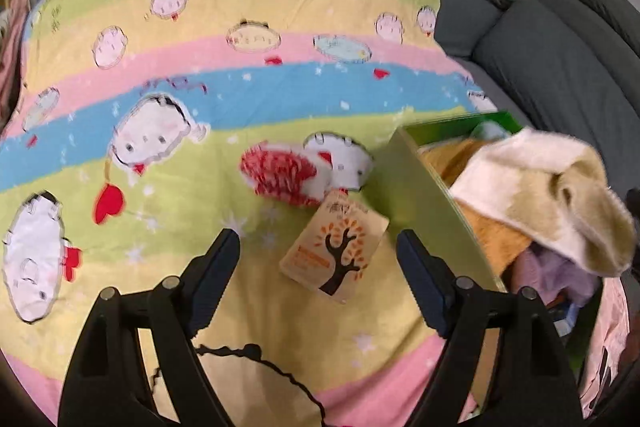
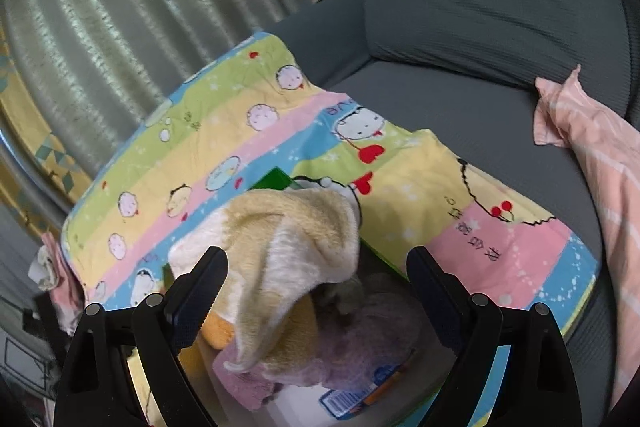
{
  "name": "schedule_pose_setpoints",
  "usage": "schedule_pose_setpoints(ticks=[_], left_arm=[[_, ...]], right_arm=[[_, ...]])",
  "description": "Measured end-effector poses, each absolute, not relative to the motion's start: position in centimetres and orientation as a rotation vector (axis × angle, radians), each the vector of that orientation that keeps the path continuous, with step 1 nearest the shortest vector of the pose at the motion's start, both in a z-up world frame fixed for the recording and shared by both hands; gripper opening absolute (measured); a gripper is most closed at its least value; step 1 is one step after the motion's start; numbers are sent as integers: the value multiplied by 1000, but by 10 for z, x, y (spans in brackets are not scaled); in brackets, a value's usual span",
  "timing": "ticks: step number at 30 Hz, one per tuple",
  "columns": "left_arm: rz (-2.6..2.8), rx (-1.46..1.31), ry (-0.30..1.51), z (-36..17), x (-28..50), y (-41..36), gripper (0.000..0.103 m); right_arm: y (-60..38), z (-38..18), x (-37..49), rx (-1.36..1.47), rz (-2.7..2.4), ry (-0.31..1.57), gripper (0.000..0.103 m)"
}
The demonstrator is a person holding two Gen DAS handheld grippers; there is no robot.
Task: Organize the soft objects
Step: 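Move the right gripper to the tree-printed tissue pack and grasp it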
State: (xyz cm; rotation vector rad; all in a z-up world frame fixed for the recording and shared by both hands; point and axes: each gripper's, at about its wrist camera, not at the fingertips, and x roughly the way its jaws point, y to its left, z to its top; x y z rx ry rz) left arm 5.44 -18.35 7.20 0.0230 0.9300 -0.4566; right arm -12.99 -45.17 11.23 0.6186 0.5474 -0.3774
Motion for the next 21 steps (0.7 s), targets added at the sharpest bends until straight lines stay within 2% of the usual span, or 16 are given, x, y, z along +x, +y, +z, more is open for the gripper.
schedule_pose_setpoints(ticks=[7, 10, 14, 21], left_arm=[[-492, 56, 974, 37, 64, -192, 79], [-522, 29, 1003, 25, 71, -191, 76], [-513, 25, 964, 26, 68, -190, 61], [-431, 49, 951, 38, 38, -171, 58]], right_arm=[[-444, 114, -122, 610, -331, 547, 91], [-440, 114, -117, 614, -306, 546, 91], [-435, 112, -111, 623, -268, 557, 91], [-416, 120, -106, 590, -204, 553, 91]])
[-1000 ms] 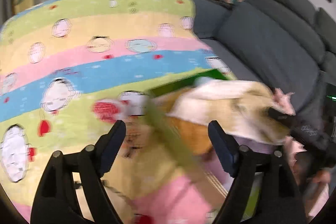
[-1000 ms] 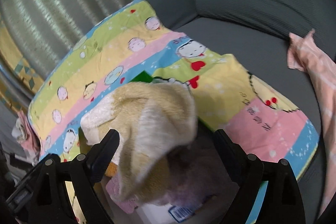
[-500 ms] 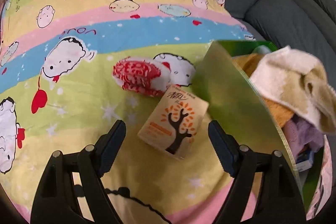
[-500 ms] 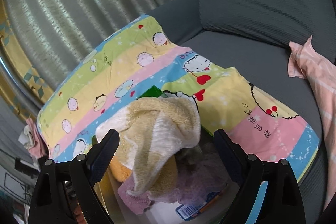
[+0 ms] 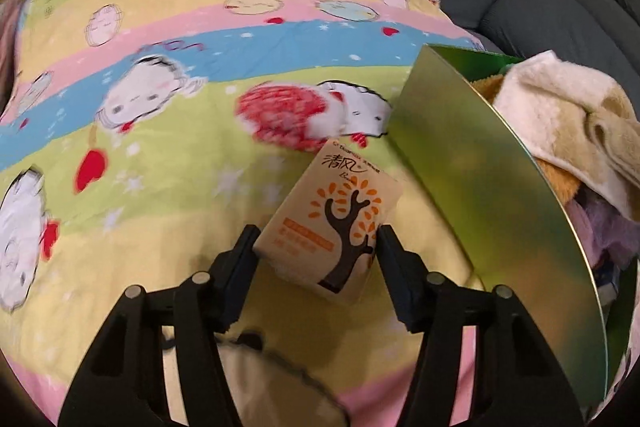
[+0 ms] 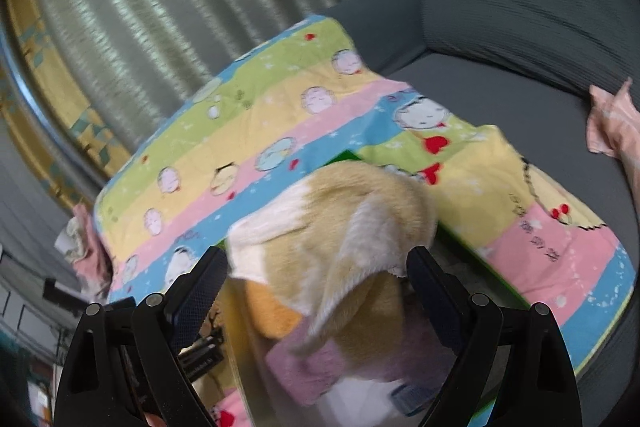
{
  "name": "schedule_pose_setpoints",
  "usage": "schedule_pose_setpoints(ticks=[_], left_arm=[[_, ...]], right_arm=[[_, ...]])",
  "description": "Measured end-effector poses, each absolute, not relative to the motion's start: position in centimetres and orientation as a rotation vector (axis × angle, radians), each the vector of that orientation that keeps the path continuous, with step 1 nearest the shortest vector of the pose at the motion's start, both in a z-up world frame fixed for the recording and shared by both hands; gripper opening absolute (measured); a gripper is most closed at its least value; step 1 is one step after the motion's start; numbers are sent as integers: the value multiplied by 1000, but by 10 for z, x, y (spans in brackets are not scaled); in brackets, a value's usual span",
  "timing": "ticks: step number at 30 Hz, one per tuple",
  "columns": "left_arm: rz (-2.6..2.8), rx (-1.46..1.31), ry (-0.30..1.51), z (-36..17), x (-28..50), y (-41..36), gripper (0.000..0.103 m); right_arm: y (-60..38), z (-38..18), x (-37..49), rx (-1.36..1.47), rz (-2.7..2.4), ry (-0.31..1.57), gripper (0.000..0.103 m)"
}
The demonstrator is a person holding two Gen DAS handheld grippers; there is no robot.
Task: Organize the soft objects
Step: 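Move the right gripper to the tree-printed tissue pack and grasp it, then carry the tissue pack with the right gripper into the box and release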
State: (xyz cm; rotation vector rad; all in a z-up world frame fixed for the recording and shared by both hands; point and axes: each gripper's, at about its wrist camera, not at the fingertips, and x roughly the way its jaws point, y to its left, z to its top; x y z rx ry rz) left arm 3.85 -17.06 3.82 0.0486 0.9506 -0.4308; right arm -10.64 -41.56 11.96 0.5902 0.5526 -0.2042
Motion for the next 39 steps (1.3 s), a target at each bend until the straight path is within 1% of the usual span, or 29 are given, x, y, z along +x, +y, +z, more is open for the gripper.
schedule_pose_setpoints(ticks=[3, 7, 11, 16, 22, 25, 27, 28, 29, 30, 31, 32, 33, 34, 36, 39], left_arm=[[-393, -25, 950, 46, 22, -142, 58], [-333, -108, 903, 65, -6, -100, 58], [-275, -185, 872, 78, -35, -58, 58], [-216, -228, 837, 80, -65, -18, 58], [-228, -251, 850, 65, -89, -4, 59], [-271, -282, 883, 55, -91, -8, 59], [-293, -293, 908, 47, -92, -11, 61], [-302, -291, 925, 44, -92, -13, 62], [-311, -291, 937, 40, -93, -15, 62], [-322, -295, 943, 38, -93, -16, 63], [-334, -301, 949, 37, -94, -17, 64], [-348, -308, 951, 37, -94, -17, 66], [-360, -319, 950, 38, -95, -16, 69], [-366, -327, 948, 39, -96, -15, 73], [-371, -349, 938, 41, -96, -10, 74], [-365, -360, 940, 39, -93, -4, 72]], right_arm=[[-395, 126, -101, 555, -124, 556, 91], [-356, 136, -92, 494, 5, 573, 91], [-300, 138, -85, 432, 129, 622, 91], [-242, 137, -85, 339, 213, 652, 91], [-216, 129, -95, 295, 152, 666, 91], [-200, 119, -95, 283, 186, 710, 91], [-188, 101, -90, 316, 239, 775, 91], [-186, 95, -89, 333, 246, 794, 88], [-183, 83, -85, 361, 252, 825, 84], [-180, 75, -82, 375, 253, 848, 76], [-177, 67, -79, 385, 251, 875, 72], [-176, 57, -75, 401, 247, 910, 71], [-175, 47, -70, 418, 248, 945, 67], [-173, 41, -68, 427, 255, 965, 64], [-171, 28, -61, 434, 264, 1015, 64], [-168, 19, -59, 430, 255, 1045, 64]])
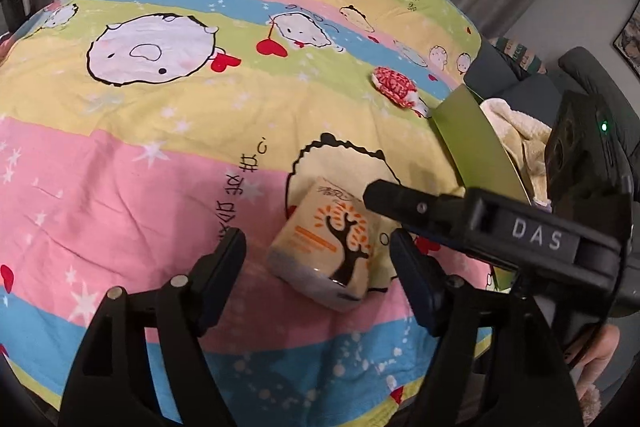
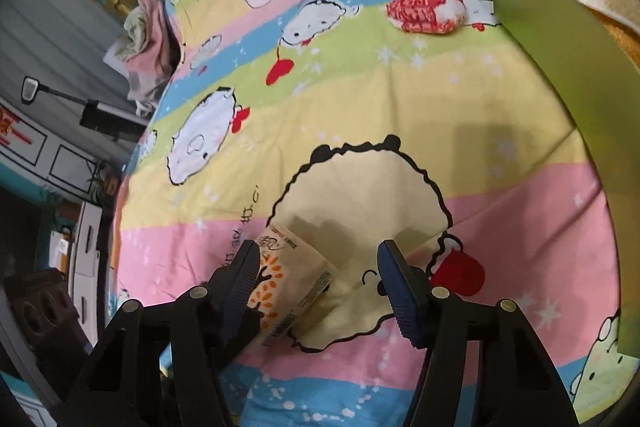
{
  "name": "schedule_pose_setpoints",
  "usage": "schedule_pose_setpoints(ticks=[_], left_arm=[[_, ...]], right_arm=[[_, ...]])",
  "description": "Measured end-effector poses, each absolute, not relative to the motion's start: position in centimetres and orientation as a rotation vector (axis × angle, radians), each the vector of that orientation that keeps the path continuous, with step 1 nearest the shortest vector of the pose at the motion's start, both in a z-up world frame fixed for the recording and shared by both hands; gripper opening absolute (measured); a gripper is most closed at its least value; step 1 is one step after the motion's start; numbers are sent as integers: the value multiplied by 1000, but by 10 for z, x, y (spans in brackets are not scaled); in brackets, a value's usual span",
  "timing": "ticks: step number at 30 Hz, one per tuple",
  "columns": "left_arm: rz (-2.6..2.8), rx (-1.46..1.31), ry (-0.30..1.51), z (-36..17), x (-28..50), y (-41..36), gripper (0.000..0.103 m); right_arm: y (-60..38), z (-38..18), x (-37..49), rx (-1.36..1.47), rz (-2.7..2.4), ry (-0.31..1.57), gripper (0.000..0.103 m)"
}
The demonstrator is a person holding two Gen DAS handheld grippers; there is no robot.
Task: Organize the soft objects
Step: 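Carry the tissue pack with the right gripper into the box and release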
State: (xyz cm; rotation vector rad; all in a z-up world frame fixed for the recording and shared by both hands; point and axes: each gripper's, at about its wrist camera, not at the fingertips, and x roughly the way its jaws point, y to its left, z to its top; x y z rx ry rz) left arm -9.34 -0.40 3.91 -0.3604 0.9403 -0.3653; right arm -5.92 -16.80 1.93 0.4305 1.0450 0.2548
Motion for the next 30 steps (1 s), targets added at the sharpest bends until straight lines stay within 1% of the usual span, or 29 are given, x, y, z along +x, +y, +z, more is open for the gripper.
schedule_pose_setpoints(ticks=[1, 3, 4, 6, 9, 13, 19, 25, 30], left_arm=[[-366, -363, 949, 37, -92, -3, 71], [-357, -346, 960, 34, -91, -4, 59], [-362, -337, 964, 34, -91, -5, 51], [-374, -332, 968, 33, -92, -6, 49], [-395, -337, 968, 32, -91, -7, 43], [-390, -327, 956, 35, -92, -12, 41], [-429, -335, 896, 62, -95, -29, 40], [-536, -295, 784, 109, -100, -77, 39], [-681, -260, 749, 131, -99, -139, 40]], right_arm=[[-167, 18, -59, 427, 257, 1048, 64], [-165, 15, -59, 425, 262, 1059, 64], [-164, 15, -59, 423, 263, 1062, 64], [-163, 13, -59, 418, 270, 1066, 64], [-161, 5, -56, 459, 325, 1095, 64], [-158, 3, -56, 455, 327, 1086, 58], [-171, 17, -60, 494, 313, 1030, 56], [-211, 71, -85, 517, 254, 845, 56], [-266, 110, -117, 499, 123, 699, 56]])
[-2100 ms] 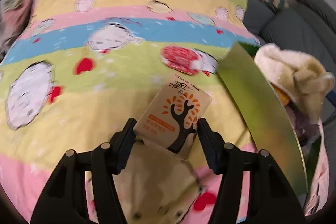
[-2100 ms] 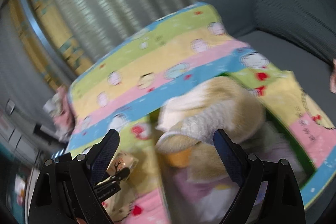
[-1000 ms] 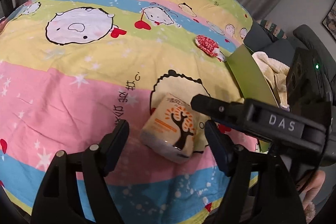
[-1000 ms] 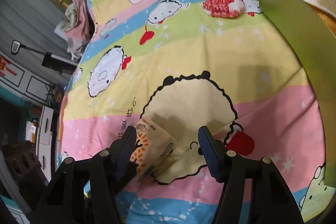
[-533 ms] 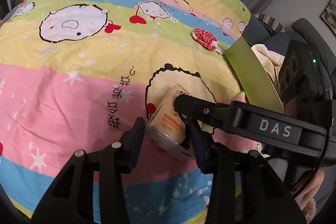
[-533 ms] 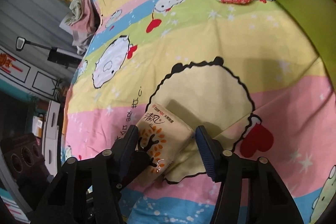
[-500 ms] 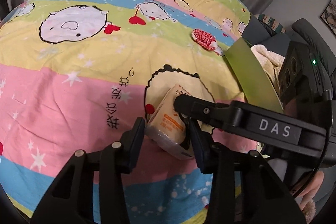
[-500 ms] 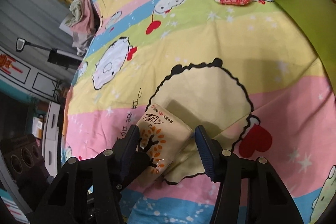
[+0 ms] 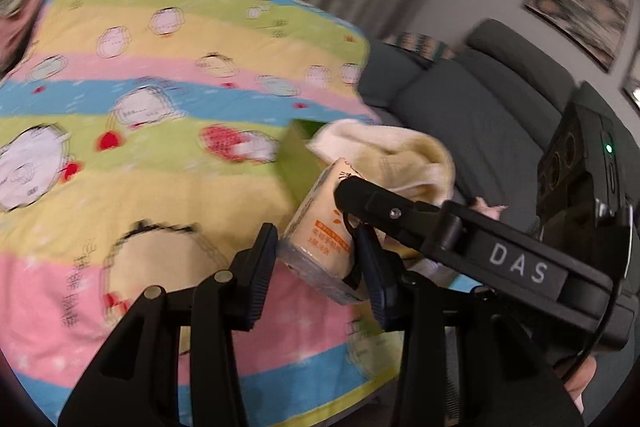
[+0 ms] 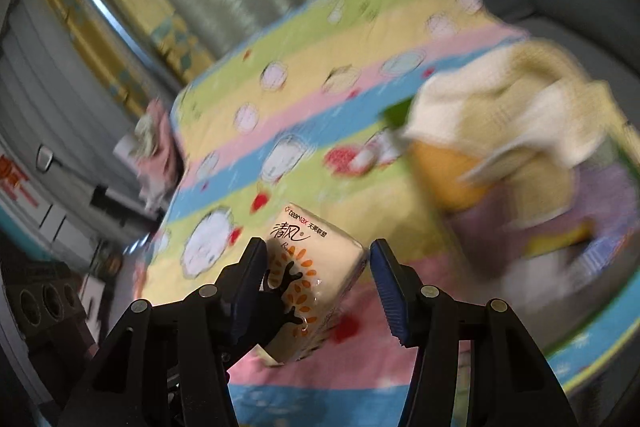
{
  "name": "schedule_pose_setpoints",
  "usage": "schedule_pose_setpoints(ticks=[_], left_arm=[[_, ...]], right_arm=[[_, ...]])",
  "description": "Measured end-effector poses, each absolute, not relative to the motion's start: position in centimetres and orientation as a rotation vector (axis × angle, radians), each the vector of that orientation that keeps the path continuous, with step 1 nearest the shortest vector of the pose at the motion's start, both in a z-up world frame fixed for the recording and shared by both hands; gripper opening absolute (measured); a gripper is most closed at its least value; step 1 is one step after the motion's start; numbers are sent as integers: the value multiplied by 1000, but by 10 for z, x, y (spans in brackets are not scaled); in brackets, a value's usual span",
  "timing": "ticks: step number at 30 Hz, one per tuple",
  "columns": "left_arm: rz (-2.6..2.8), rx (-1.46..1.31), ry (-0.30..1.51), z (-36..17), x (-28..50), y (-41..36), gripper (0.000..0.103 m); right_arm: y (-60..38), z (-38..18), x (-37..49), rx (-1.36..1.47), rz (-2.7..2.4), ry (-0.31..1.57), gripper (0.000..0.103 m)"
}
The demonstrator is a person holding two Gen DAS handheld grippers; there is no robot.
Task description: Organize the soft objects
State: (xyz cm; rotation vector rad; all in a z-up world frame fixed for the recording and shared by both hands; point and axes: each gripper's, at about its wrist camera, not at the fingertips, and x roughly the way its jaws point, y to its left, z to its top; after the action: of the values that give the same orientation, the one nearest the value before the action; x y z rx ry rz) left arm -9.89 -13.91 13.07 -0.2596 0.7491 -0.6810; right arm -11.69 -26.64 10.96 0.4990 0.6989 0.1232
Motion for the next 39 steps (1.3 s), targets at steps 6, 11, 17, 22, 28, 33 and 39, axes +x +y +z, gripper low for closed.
schedule_pose_setpoints(ticks=[6, 11, 17, 22, 28, 33, 39], left_arm=[[-828, -246, 787, 127, -95, -213, 41], [-829, -195, 854, 112, -90, -245, 41], [-818, -174, 922, 97, -81, -260, 40], [-811, -109, 936, 100, -73, -263, 41], [-763, -88, 909, 111, -58, -241, 69], [-585, -160, 877, 115, -17, -198, 76], [-372, -236, 903, 99, 41, -162, 79]], right_arm=[[-332, 123, -149, 518, -53, 616, 56], [-366, 107, -143, 518, -159, 663, 56], [-384, 88, -134, 544, -173, 727, 56], [-388, 79, -128, 553, -197, 757, 56], [-390, 83, -129, 561, -232, 737, 70], [-393, 95, -136, 570, -242, 681, 77], [-395, 115, -153, 559, -280, 609, 83]])
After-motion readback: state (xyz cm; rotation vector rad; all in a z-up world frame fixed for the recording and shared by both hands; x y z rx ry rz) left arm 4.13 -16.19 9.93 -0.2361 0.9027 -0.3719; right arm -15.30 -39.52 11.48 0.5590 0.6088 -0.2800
